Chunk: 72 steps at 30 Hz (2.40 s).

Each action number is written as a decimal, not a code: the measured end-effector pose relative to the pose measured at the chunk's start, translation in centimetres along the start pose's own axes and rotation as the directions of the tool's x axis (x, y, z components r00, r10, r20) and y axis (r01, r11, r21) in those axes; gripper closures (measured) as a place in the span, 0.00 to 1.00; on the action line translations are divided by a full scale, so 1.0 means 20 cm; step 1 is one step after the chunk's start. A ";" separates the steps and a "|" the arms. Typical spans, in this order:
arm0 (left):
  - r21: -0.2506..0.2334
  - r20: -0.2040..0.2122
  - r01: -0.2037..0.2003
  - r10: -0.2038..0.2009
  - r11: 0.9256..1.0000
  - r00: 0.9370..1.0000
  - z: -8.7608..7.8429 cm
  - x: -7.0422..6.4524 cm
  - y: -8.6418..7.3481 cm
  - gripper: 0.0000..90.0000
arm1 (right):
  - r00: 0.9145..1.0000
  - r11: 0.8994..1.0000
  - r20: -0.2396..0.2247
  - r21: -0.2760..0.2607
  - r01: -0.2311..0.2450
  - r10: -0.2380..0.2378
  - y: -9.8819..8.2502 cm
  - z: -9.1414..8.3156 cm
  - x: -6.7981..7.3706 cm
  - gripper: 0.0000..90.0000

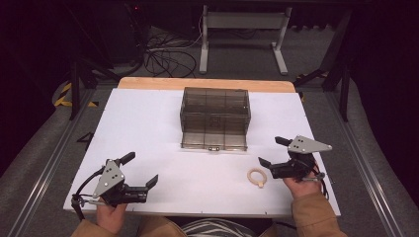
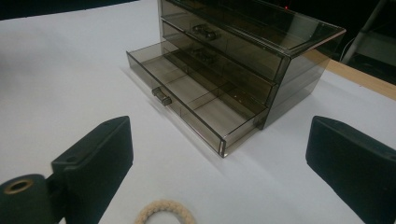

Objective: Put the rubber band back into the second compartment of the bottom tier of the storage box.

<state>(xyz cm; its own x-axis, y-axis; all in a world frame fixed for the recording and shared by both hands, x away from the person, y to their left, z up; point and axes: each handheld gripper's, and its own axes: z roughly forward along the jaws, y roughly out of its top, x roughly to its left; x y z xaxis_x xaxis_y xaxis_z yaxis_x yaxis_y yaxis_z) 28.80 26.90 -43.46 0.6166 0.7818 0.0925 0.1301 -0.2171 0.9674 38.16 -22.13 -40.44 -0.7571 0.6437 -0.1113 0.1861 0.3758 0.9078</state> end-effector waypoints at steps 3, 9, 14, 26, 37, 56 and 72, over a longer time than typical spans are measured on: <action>0.003 0.002 0.002 -0.002 1.000 1.000 0.00 0.00 0.00 0.01 | 1.000 1.000 -0.003 0.017 -0.007 0.007 0.02 0.01 -0.02 0.08; 0.005 0.001 0.001 -0.001 1.000 1.000 0.00 0.00 0.00 0.01 | 0.999 0.999 -0.025 0.040 -0.032 0.033 0.03 0.03 -0.03 0.07; 0.001 0.001 0.000 0.000 1.000 1.000 0.00 0.00 0.00 0.01 | 0.999 0.998 -0.026 0.049 -0.033 0.034 0.03 0.04 -0.02 0.08; 0.001 0.000 0.001 -0.001 1.000 1.000 0.00 0.00 0.00 0.01 | 1.000 0.991 -0.003 0.135 -0.002 0.003 0.03 0.04 0.00 0.24; 0.003 0.000 0.000 0.000 1.000 1.000 0.00 0.01 0.00 0.01 | 0.999 0.967 -0.029 0.253 -0.021 0.029 0.02 0.07 -0.01 0.34; 0.005 -0.001 0.001 -0.001 1.000 1.000 0.00 0.00 0.00 0.01 | 0.998 0.908 -0.052 0.419 -0.003 0.027 -0.03 0.16 0.02 0.48; 0.004 0.002 0.002 -0.002 1.000 1.000 0.00 0.01 0.00 0.01 | 0.999 0.849 -0.052 0.528 0.020 0.008 -0.06 0.22 0.04 0.64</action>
<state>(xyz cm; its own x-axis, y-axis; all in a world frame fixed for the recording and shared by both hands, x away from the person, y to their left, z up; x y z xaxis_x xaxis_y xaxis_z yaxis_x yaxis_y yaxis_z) 28.87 26.99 -43.47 0.6177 0.7813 0.0897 0.1345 -0.2173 0.9668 40.07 -19.23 -43.34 -0.7871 0.6113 -0.0825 0.4734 0.6844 0.5545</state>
